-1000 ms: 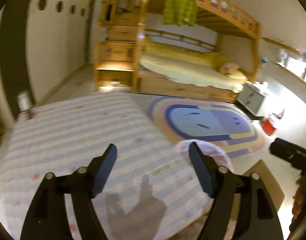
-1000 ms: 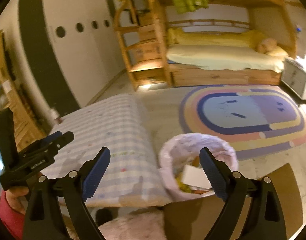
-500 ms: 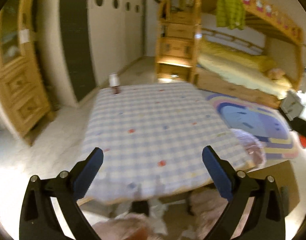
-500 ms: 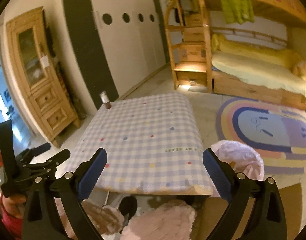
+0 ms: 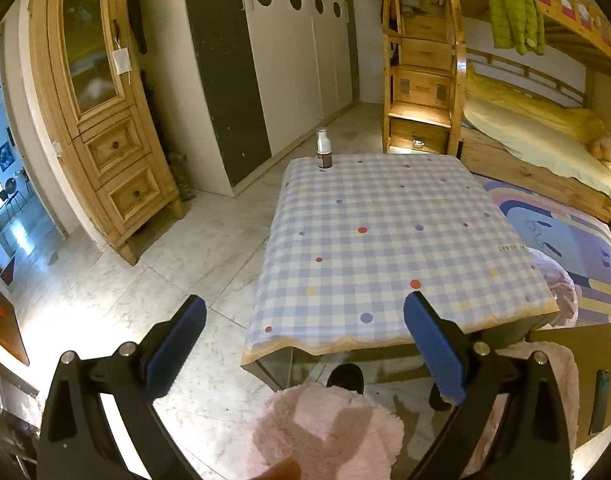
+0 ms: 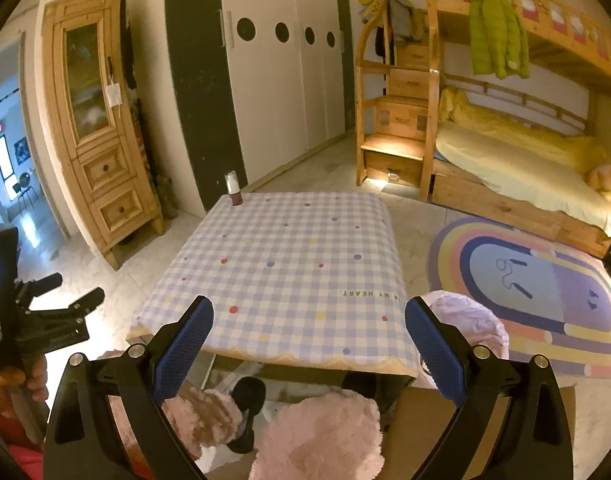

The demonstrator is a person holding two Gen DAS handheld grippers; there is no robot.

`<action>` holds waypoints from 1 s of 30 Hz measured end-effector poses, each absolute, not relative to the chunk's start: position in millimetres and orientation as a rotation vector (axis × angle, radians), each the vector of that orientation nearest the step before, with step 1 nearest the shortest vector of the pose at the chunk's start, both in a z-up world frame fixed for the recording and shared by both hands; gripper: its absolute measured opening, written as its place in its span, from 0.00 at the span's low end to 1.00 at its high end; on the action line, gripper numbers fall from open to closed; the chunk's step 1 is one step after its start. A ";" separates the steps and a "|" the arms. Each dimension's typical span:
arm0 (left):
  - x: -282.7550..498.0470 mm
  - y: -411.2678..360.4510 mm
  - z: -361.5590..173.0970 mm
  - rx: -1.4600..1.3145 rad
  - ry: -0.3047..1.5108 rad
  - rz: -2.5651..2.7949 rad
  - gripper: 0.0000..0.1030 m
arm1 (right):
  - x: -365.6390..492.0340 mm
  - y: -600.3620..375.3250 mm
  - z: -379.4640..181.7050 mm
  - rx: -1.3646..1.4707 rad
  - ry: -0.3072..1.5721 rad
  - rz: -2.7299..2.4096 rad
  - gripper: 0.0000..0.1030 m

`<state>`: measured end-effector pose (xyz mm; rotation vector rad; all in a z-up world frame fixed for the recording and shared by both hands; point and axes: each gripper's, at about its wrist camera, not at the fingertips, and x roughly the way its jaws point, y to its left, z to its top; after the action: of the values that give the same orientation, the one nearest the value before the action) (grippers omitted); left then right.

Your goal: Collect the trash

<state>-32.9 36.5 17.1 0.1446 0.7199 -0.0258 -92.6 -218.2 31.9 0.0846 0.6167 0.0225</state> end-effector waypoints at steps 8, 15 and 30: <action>-32.7 33.2 13.1 0.147 0.726 -0.046 0.93 | -91.4 -219.6 29.6 0.085 0.622 0.026 0.93; -31.0 31.8 11.4 0.146 0.732 -0.050 0.93 | -88.8 -220.5 22.5 0.089 0.636 0.026 0.93; -30.2 28.3 8.4 0.146 0.735 -0.052 0.93 | -87.3 -218.7 17.7 0.089 0.640 0.041 0.93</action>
<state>-30.2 28.3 8.4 0.1463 0.7345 -0.0520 -87.3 -218.7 17.7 0.0892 0.6397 0.0409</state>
